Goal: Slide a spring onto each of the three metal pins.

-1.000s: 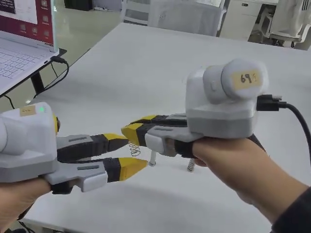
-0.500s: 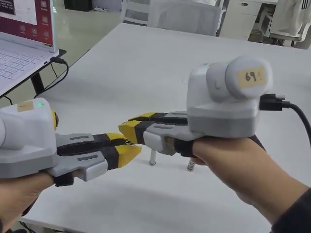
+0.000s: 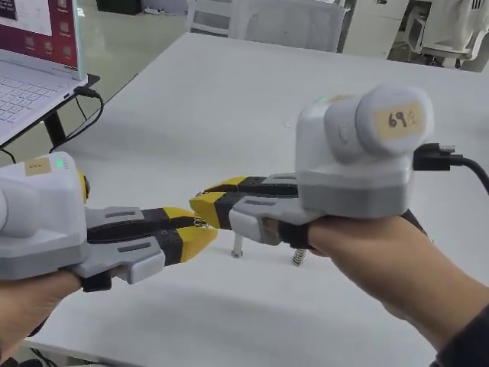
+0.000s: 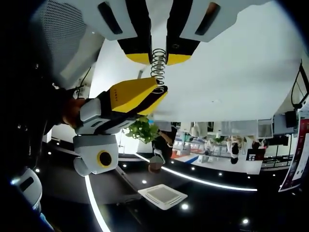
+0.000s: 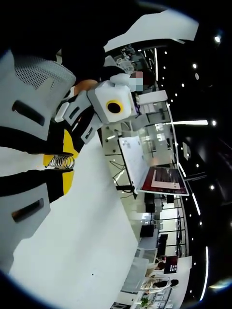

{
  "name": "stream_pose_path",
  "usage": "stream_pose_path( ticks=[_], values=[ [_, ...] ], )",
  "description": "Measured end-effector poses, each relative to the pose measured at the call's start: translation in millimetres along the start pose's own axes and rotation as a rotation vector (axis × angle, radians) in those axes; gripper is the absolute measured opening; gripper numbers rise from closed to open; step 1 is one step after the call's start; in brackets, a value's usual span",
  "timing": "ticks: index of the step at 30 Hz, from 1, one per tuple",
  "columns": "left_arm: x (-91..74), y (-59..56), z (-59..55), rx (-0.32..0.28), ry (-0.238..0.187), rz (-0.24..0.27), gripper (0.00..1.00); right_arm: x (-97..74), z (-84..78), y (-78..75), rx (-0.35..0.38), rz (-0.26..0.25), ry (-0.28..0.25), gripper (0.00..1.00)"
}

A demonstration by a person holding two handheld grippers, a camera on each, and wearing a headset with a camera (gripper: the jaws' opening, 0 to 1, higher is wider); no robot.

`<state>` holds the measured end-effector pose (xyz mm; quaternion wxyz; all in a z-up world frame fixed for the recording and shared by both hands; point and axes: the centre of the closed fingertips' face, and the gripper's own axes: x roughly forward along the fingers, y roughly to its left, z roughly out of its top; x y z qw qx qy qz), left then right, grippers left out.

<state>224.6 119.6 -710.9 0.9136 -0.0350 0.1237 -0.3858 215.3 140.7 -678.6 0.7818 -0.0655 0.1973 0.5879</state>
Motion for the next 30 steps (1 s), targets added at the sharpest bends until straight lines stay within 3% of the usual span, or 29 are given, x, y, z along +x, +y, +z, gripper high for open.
stream_pose_path(
  ticks=[22, 30],
  values=[
    [-0.5, 3.5, -2.7, 0.028, 0.009, 0.014, 0.04, -0.5, -4.7, -2.4, -0.001, -0.001, 0.014, 0.08],
    [1.1, 2.6, -5.8, 0.019, 0.008, 0.005, 0.15, 0.3, -5.7, -5.5, -0.009, -0.014, 0.017, 0.08]
  ],
)
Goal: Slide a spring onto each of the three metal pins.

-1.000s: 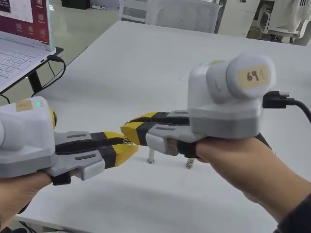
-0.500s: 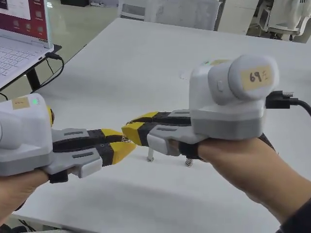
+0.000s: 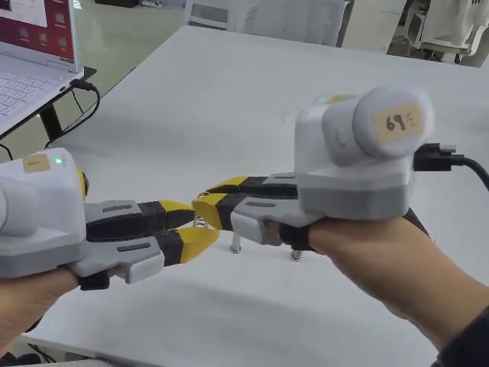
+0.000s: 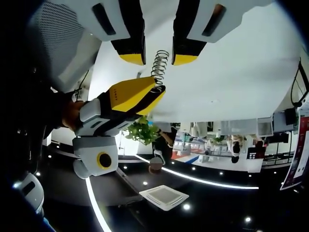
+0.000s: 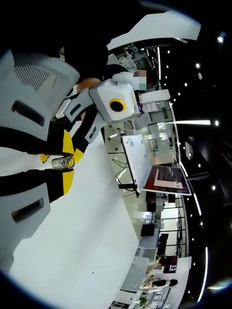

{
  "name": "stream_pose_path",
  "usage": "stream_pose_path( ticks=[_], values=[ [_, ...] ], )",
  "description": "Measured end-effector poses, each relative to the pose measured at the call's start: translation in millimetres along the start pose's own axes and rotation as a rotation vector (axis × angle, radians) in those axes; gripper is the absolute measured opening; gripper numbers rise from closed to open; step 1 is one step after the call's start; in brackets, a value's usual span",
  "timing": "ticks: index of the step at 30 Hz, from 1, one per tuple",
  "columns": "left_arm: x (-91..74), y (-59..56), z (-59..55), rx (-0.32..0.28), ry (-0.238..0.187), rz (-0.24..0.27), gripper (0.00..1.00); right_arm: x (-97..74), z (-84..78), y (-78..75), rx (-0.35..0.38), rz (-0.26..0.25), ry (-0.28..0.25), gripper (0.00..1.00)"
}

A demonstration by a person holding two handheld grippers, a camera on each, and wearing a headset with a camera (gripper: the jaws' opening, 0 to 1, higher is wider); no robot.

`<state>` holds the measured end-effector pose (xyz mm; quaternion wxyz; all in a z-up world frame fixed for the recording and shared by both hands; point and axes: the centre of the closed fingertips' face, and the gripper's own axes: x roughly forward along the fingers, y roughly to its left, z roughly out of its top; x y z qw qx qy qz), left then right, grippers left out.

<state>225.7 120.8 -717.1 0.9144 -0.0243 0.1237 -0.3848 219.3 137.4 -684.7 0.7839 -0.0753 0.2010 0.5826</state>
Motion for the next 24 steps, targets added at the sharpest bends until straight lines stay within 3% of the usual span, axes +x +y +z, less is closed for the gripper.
stream_pose_path(
  ticks=[7, 24],
  values=[
    [-0.9, 1.6, -8.3, 0.000, 0.022, 0.009, 0.25, -2.5, 1.2, -6.3, 0.001, -0.019, -0.001, 0.08],
    [-4.1, 4.8, -29.8, -0.018, 0.058, 0.014, 0.52, -7.7, 2.9, -47.6, -0.024, -0.145, 0.017, 0.08]
  ],
)
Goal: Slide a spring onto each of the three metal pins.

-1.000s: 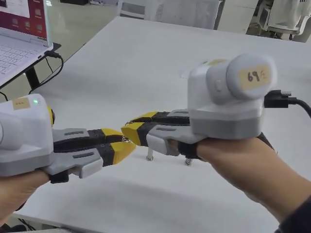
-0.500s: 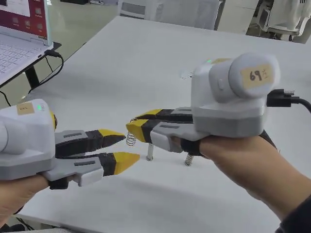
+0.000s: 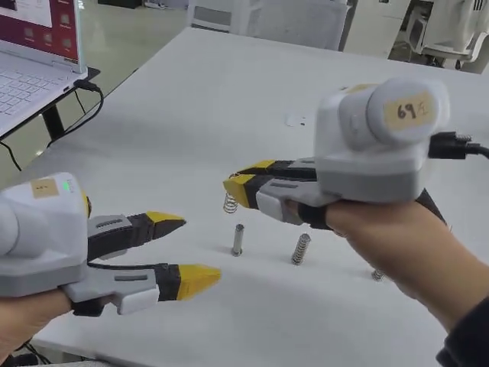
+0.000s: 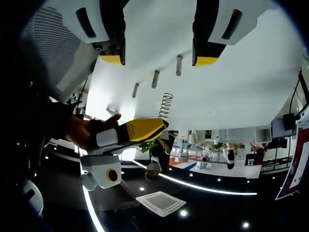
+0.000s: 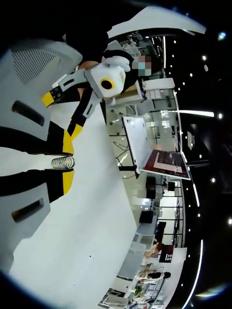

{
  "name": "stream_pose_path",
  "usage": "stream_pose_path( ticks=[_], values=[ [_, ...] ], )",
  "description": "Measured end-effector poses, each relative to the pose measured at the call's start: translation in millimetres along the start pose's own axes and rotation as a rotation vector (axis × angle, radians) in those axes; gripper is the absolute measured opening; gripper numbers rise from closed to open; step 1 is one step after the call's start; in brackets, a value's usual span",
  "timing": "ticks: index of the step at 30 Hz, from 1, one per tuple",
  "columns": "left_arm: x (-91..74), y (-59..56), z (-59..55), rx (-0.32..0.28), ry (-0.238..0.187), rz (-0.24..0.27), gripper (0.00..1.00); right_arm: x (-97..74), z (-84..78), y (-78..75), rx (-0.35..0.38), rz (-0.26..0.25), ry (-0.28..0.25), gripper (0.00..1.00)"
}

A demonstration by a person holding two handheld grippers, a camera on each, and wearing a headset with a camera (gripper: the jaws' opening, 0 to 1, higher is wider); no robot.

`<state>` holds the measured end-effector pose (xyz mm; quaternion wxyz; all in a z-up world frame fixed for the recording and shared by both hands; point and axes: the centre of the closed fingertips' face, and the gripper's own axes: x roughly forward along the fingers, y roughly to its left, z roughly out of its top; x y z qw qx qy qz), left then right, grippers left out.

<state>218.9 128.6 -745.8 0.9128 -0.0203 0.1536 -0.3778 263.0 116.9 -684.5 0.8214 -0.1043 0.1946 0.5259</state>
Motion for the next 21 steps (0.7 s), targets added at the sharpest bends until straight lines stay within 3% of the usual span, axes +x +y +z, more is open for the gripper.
stream_pose_path(
  ticks=[9, 21],
  values=[
    [2.1, -3.9, -2.7, -0.003, 0.004, -0.009, 0.63, 9.3, -18.6, -15.6, 0.019, -0.051, 0.033, 0.08],
    [5.6, -10.3, -4.9, 0.005, 0.014, -0.030, 0.67, 25.1, -39.8, -27.3, 0.018, -0.066, 0.052, 0.08]
  ],
)
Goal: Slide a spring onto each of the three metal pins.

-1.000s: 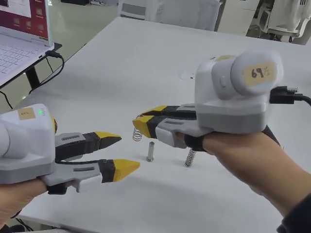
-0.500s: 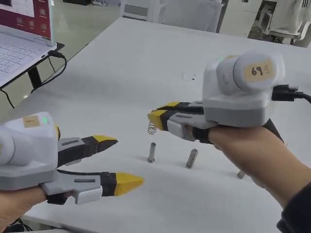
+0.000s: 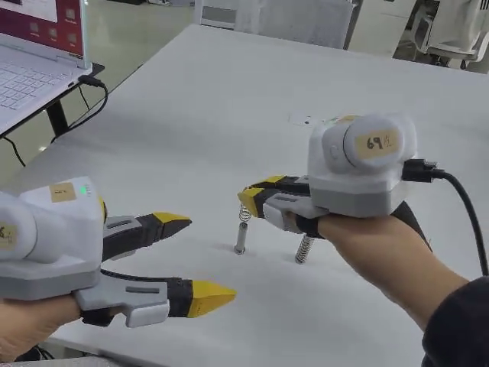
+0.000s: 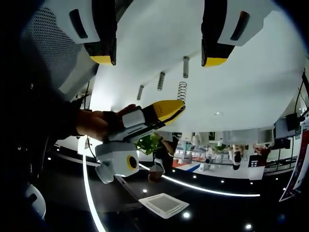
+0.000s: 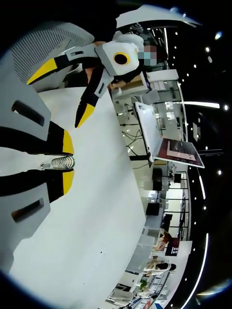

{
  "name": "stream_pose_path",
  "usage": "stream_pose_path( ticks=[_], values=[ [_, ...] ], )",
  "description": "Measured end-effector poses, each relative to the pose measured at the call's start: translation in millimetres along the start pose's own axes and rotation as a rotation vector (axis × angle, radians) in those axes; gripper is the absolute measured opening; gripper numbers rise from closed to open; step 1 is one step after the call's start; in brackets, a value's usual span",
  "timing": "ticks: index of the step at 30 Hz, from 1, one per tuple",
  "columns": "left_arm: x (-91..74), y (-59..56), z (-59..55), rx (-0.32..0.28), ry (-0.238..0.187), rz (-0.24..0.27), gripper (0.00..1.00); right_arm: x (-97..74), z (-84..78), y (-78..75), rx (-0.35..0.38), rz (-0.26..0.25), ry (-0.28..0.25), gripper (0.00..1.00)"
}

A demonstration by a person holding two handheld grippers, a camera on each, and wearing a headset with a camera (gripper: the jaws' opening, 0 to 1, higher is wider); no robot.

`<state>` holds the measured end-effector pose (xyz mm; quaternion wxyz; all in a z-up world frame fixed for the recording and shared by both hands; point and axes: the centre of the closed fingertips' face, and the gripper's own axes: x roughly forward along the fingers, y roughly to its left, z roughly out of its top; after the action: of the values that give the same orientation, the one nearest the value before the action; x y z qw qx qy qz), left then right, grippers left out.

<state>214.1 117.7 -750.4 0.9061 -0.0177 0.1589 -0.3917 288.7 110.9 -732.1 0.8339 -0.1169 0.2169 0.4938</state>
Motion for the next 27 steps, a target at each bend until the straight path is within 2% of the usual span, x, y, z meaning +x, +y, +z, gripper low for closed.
stream_pose_path(
  ticks=[9, 27],
  values=[
    [0.2, -0.6, -0.6, -0.001, 0.001, -0.006, 0.68, 6.7, -9.8, -4.4, 0.007, -0.005, 0.010, 0.08],
    [1.0, -1.7, -1.0, -0.003, 0.003, -0.011, 0.66, 14.2, -16.3, -6.6, 0.010, 0.002, 0.020, 0.08]
  ],
)
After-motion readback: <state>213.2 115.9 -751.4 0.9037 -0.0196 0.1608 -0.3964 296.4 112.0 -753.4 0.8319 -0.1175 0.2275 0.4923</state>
